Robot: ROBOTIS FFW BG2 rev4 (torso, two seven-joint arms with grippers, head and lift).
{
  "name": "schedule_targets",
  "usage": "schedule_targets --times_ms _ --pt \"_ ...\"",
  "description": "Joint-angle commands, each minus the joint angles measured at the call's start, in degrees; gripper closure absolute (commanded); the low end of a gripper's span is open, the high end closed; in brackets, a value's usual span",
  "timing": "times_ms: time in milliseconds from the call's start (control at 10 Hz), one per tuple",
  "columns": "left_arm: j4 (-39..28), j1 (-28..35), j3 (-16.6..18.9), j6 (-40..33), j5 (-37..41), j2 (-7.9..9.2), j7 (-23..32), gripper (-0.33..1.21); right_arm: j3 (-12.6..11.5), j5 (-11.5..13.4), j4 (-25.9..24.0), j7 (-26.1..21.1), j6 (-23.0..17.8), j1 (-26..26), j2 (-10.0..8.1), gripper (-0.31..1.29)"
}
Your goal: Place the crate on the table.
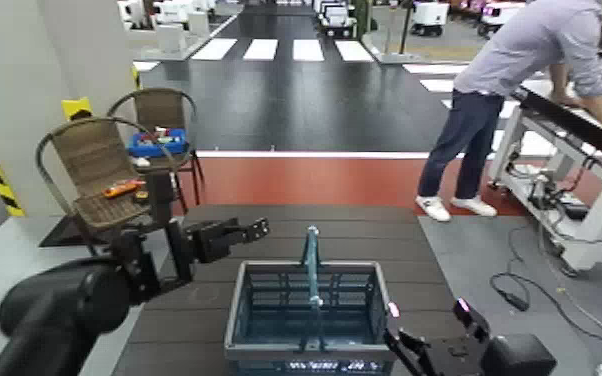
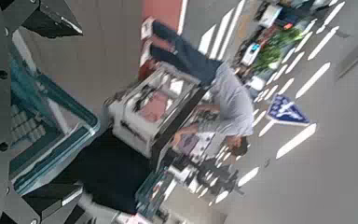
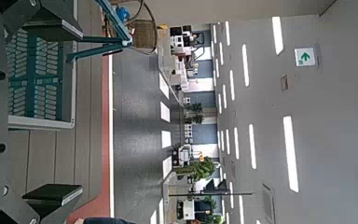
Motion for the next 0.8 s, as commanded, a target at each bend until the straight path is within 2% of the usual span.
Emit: schedule_targets --times_ms 100,200,500,700,800 --pt "-10.6 10.2 2.4 -9.9 -0.2 0.53 7.9 0.11 -0.2 0.0 0.0 0.0 -0.2 0.1 0.08 0.15" --pt "-13.7 13.9 3.7 -12.8 -3.4 -0.35 9.1 0.12 -0.2 0.0 0.0 0.1 -0.2 0.2 0.17 0.15" --pt "-16.9 22.6 5.2 -23.9 -7.2 -2.46 13.8 0.12 -0.5 -0.2 0.0 0.0 -1.1 0.6 0.17 0.15" --pt "-18.2 28.0 6.0 -30.0 -9.8 -4.4 15.3 0.12 -0.9 -0.4 0.1 0.1 -1.9 0.9 0.35 0.15" --pt "-18.2 30.6 6.8 -33.1 -11.5 -6.15 15.6 0.12 -1.0 -0.4 0.1 0.1 -2.0 1.0 0.35 0.15"
